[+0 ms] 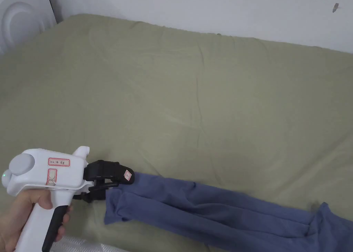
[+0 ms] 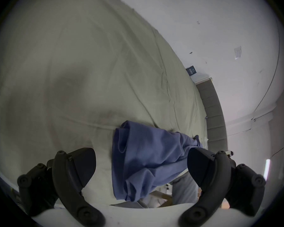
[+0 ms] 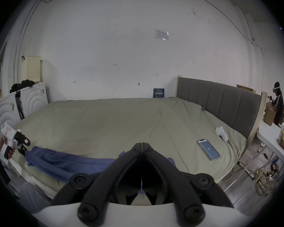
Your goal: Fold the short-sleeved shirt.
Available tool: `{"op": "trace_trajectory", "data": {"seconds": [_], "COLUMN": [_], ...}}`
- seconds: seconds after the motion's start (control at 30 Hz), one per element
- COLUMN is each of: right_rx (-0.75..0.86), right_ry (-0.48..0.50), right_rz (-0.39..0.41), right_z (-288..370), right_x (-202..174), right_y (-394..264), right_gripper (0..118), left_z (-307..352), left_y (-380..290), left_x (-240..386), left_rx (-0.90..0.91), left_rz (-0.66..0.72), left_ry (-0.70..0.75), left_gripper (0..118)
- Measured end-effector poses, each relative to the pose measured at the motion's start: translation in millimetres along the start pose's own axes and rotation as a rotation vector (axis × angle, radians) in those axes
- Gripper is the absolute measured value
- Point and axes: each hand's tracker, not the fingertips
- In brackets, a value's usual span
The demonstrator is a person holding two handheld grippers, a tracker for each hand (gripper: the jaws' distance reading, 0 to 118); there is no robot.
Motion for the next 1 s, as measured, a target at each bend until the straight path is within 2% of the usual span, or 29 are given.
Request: {"op": "trace_trajectory", "data": {"seconds": [0.1, 0.17, 0.3, 0.33, 0.37, 0.43, 0.47, 0.53, 0.57, 0.63, 0.87, 1.0], "right_rx": [-0.019, -0.028, -0.049, -0.057, -0.059, -0.063, -0.06, -0.059, -0.056, -0.047, -0.028, -0.014], "right_ry": [0.0, -0.003, 0.007, 0.012, 0.016, 0.021, 0.022, 0.027, 0.028, 0.028, 0.045, 0.062], "right_rz": [-0.014, -0.036, -0.06, -0.065, -0.071, -0.086, -0.095, -0.1, -0.098, -0.093, -0.104, -0.096], "right_z": [-6.6, -8.9, -11.7, -12.1, -11.9, -11.1, -10.0, -8.1, -7.1, -5.6, -5.3, -5.9], "right_x": [1.2, 2.5, 3.2, 4.0, 3.0, 4.8, 6.4, 8.2, 9.4, 11.2, 23.6, 26.0], "right_y": [0.6, 0.1, -2.0, -2.2, -2.8, -2.6, -2.3, -1.2, -0.6, 0.8, 6.2, 8.1], "right_gripper": [0, 0, 0, 0, 0, 0, 0, 0, 0, 0, 0, 0], "left_z": [-8.7, -22.5, -30.7, -30.0, -29.7, -33.4, -32.0, -26.6, -20.9, -11.6, 51.6, 90.8], "left_y": [2.7, -2.3, 0.8, 3.5, 4.4, 0.6, 1.1, -3.3, -4.6, -4.8, -5.1, -8.1], "left_x": [-0.6, -2.0, 7.7, 7.5, 8.6, 8.5, 3.7, 11.0, 18.8, 27.1, 39.7, 45.5], "left_rx": [0.026, -0.07, -0.057, -0.054, -0.05, -0.051, -0.045, -0.048, 0.04, 0.104, 0.167, 0.212], "left_rz": [0.04, 0.067, 0.045, 0.032, 0.001, -0.029, -0.048, 0.0, -0.024, -0.026, -0.019, -0.019], "left_ry": [-0.139, -0.225, -0.202, -0.159, -0.105, 0.09, 0.094, 0.008, 0.045, 0.12, 0.198, 0.308], "left_gripper": [113, 113, 111, 108, 84, 4, 5, 4, 4, 3, 3, 2]}}
